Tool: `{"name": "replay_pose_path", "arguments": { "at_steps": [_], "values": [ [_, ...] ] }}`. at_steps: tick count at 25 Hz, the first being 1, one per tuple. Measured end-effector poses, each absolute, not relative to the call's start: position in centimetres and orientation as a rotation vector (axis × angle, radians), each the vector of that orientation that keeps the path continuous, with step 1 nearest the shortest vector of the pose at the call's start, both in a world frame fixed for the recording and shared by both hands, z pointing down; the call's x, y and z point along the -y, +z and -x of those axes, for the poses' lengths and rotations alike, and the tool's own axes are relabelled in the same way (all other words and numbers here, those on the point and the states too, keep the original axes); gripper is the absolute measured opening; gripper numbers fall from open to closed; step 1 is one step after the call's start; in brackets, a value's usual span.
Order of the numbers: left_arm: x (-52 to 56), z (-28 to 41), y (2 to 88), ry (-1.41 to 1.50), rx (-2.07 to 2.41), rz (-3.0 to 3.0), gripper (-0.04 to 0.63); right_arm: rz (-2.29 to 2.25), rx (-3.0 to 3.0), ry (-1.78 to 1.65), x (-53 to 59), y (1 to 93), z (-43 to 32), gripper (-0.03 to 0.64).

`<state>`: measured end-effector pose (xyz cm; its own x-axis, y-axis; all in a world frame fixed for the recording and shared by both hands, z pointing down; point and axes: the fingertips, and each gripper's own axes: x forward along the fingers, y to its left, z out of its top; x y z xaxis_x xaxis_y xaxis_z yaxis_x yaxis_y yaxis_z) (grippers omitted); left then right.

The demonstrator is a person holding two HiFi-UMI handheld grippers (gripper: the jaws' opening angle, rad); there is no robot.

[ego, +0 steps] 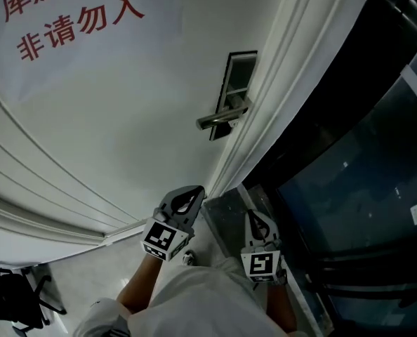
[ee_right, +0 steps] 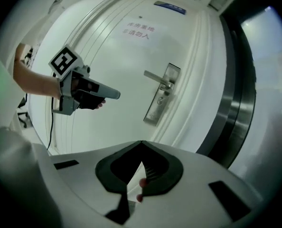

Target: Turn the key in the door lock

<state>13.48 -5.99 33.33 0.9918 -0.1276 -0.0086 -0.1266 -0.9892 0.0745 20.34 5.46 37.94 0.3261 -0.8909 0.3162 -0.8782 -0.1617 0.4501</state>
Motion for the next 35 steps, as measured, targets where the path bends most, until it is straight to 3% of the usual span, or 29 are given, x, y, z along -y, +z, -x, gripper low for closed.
{"name": "replay_pose_path", "arguments": {
  "at_steps": [15, 29, 35],
  "values": [
    [9.2, -13.2, 29.4, -0.064, 0.267, -3.138, 0.005, -1.622, 1.329, -0.591, 4.8, 29.4, -23.2, 0.003],
    [12.5, -14.4, 28.2, -0.13, 0.464, -3.103, 0.005, -1.439, 1.21, -0.778, 11.4, 27.7, -26.2, 0.007],
    [13.0, -14.0, 28.6, -0.1, 0.481, -3.109, 0.005, -1.348, 1.15, -0.762, 13.4, 29.2, -27.5, 0.132]
  ]
}}
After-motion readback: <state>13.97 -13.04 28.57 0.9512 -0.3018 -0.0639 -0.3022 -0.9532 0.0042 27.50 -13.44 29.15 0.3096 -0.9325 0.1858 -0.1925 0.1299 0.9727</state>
